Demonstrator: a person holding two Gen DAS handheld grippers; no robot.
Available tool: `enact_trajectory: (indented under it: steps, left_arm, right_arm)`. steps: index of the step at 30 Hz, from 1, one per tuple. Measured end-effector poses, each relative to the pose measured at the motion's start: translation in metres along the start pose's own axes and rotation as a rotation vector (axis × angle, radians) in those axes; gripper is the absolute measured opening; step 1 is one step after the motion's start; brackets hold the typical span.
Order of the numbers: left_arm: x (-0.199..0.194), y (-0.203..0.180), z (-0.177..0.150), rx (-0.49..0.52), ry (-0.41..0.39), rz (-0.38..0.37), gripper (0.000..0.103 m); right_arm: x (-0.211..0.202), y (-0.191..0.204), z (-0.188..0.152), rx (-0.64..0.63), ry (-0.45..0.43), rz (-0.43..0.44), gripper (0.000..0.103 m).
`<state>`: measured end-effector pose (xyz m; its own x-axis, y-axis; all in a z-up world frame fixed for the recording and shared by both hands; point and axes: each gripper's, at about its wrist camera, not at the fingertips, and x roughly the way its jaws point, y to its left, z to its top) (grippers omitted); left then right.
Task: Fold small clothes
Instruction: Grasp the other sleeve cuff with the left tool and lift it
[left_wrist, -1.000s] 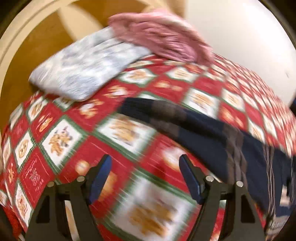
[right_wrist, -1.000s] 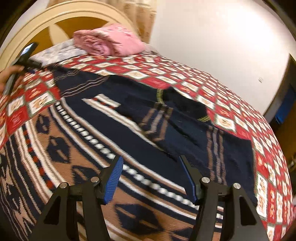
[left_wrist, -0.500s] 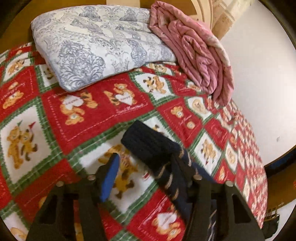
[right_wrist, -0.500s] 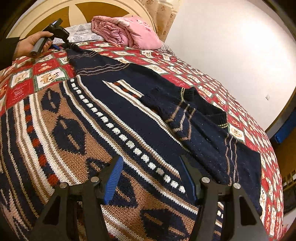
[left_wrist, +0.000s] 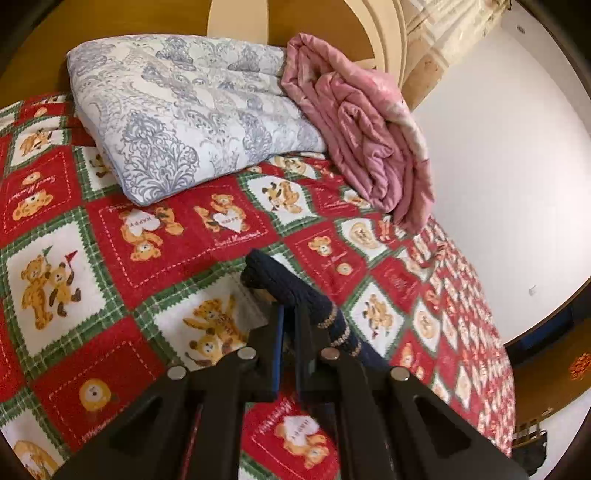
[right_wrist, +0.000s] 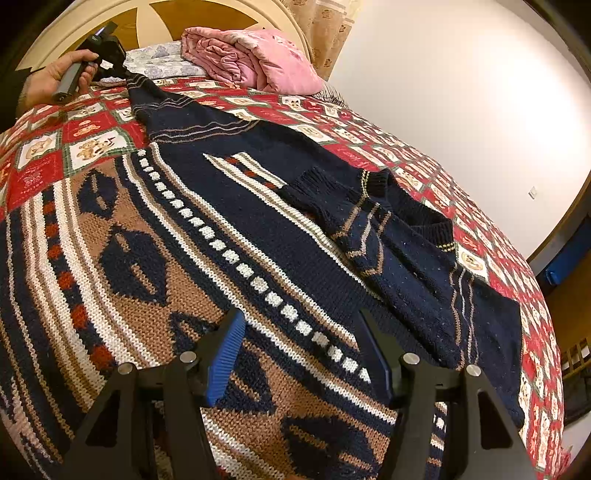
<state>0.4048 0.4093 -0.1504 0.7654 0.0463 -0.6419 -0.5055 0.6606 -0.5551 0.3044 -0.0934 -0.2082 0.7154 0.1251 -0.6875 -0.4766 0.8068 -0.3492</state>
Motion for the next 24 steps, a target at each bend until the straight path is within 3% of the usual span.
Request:
enact_trajectory:
  steps: [7, 8, 10, 14, 16, 19, 21, 22, 24]
  left_arm:
    - [0.021, 0.023, -0.011, -0.089, 0.054, 0.047, 0.009]
    - [0.024, 0.029, -0.012, -0.118, 0.055, 0.049, 0.019]
    - [0.026, 0.037, -0.013, -0.164, 0.038, 0.004, 0.023]
    - [0.023, 0.033, -0.011, -0.146, 0.016, -0.003, 0.044]
    - [0.023, 0.032, -0.009, -0.151, 0.002, -0.002, 0.046]
    - [0.028, 0.030, -0.007, -0.138, -0.001, 0.002, 0.044]
    - [0.031, 0.028, -0.006, -0.125, 0.003, 0.005, 0.028]
    - [0.033, 0.026, -0.005, -0.112, 0.018, 0.000, 0.008]
    - [0.028, 0.020, -0.005, -0.077, -0.003, -0.002, 0.007]
  right_arm:
    - [-0.001, 0.004, 0.000, -0.018, -0.003, -0.025, 0.063]
    - [-0.001, 0.004, 0.000, -0.019, -0.002, -0.025, 0.063]
    - [-0.001, 0.004, 0.001, -0.018, 0.000, -0.024, 0.063]
    - [0.000, 0.003, 0.001, -0.015, 0.004, -0.018, 0.063]
    - [0.001, 0.003, 0.001, -0.015, 0.006, -0.017, 0.063]
    - [0.002, 0.004, 0.001, -0.016, 0.007, -0.019, 0.063]
    - [0.002, 0.003, 0.001, -0.017, 0.006, -0.020, 0.063]
    - [0.003, 0.003, 0.001, -0.017, 0.006, -0.021, 0.063]
    - [0.003, 0.004, 0.000, -0.017, 0.006, -0.021, 0.063]
